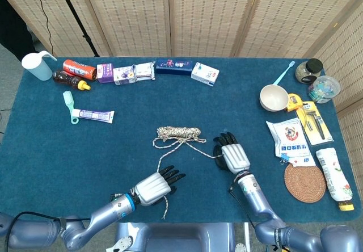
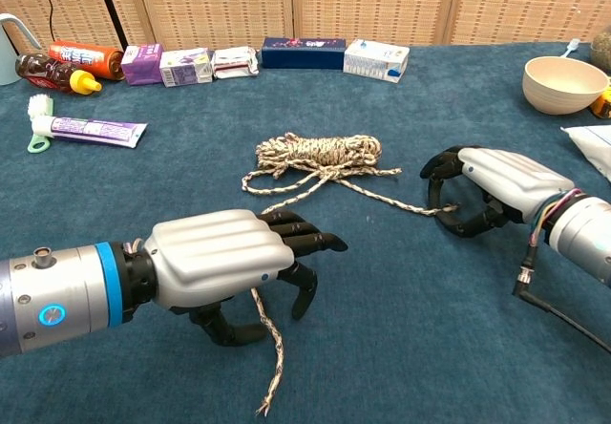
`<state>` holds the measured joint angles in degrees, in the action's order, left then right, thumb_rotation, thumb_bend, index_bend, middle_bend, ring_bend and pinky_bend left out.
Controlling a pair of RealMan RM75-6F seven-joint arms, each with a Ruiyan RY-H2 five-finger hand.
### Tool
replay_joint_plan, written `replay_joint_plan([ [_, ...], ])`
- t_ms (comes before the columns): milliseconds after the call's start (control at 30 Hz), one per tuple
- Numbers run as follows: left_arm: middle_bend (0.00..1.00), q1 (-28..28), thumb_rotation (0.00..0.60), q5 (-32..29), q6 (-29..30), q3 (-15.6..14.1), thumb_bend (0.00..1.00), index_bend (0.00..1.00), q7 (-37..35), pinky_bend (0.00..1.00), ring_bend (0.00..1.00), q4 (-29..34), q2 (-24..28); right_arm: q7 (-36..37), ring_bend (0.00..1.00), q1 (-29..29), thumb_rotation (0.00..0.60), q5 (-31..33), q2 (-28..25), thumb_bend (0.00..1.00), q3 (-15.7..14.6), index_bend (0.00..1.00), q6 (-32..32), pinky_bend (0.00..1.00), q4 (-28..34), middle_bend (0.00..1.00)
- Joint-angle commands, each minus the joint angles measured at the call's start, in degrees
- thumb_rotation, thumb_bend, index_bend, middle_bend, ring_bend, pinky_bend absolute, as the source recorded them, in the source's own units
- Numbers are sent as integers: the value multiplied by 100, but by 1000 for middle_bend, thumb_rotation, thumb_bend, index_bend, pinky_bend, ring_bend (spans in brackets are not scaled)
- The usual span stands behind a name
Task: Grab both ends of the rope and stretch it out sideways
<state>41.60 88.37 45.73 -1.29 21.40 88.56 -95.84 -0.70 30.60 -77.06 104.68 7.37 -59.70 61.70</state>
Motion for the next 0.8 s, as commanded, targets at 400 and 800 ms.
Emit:
replay_joint_plan([
  [400,37,105,600,-325,-82,24,402,478,207,0,2,-53,-164,79,98,-12,600,6,-23,515,16,573,26,0,-21,220],
  [800,38,150,600,-479,-74,-24,421,523,275,0,6,-41,-172,149,99,-21,600,1,-17,517,21,575,33,0,-43,222],
])
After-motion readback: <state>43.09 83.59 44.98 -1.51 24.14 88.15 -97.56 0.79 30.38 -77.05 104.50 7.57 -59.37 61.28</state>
